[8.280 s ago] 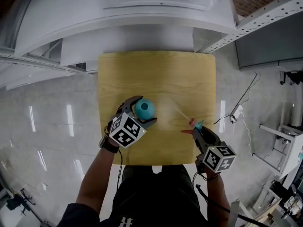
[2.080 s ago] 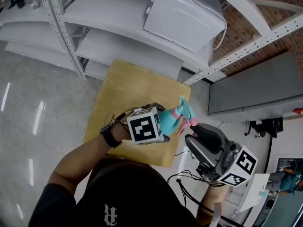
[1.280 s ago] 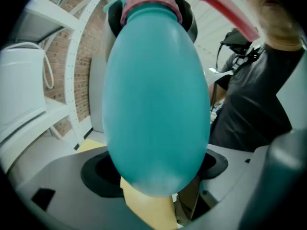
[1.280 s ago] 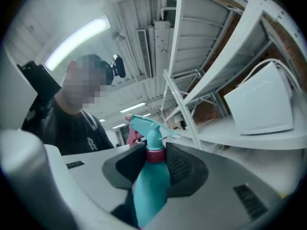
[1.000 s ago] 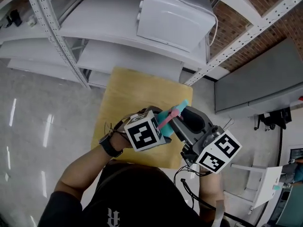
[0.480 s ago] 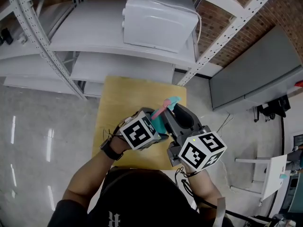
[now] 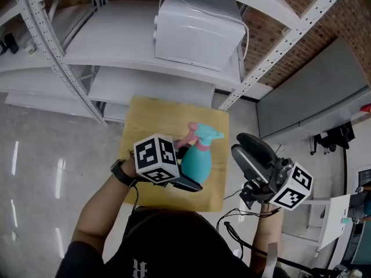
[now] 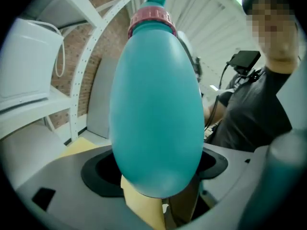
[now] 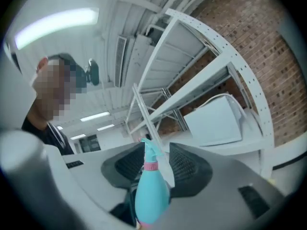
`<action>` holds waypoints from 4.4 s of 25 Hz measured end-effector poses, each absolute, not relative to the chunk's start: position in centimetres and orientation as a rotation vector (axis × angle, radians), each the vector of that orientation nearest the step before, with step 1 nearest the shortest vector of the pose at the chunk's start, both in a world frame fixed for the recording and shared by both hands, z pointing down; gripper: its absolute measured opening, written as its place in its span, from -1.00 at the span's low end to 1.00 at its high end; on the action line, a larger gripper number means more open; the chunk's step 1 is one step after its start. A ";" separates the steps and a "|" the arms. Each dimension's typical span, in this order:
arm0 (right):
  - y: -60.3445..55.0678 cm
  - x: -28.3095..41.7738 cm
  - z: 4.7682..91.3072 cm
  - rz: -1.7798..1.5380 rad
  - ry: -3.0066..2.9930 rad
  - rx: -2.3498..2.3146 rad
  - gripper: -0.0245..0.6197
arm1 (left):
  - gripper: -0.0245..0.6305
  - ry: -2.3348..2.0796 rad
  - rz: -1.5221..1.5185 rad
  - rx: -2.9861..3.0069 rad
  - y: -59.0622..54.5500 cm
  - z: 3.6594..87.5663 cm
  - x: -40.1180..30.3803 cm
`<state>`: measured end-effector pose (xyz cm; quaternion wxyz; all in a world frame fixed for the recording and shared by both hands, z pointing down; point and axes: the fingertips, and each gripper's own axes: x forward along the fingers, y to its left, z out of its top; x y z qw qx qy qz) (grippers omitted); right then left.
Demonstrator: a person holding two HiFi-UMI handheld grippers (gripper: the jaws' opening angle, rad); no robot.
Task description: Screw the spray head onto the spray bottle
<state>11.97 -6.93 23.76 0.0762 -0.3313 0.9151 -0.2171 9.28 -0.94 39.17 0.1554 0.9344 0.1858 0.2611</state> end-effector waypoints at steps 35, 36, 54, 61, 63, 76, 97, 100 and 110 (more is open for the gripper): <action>-9.2 6.6 28.9 -0.982 3.053 -1.051 -0.48 | 0.37 0.225 1.031 2.666 -3.1 42.7 9.5; -8.8 6.9 27.7 -0.941 3.034 -0.978 -0.47 | 0.37 0.265 1.002 2.666 -2.8 42.4 9.5; -3.1 4.9 18.7 -0.611 2.536 0.528 0.25 | 0.37 1.606 0.341 2.456 12.0 30.5 5.2; -1.9 2.7 18.3 -0.447 2.609 0.490 -0.23 | 0.37 1.541 0.248 2.426 11.8 30.8 5.0; -3.2 3.0 18.7 -0.506 2.667 0.293 -0.58 | 0.37 1.404 0.226 2.461 10.0 31.0 5.5; -1.8 2.6 21.7 -0.477 2.916 0.192 -0.48 | 0.37 1.287 0.369 2.486 9.3 33.3 5.8; -7.6 4.6 30.7 -1.032 3.046 -0.990 -0.40 | 0.36 0.134 0.858 2.549 -0.9 43.2 9.3; -6.5 5.6 29.0 -0.959 2.996 -0.926 -0.38 | 0.36 0.125 0.853 2.553 -1.5 42.8 8.7; -5.2 5.5 28.3 -0.802 3.062 -0.886 -0.38 | 0.36 0.296 0.775 2.562 0.3 40.9 9.4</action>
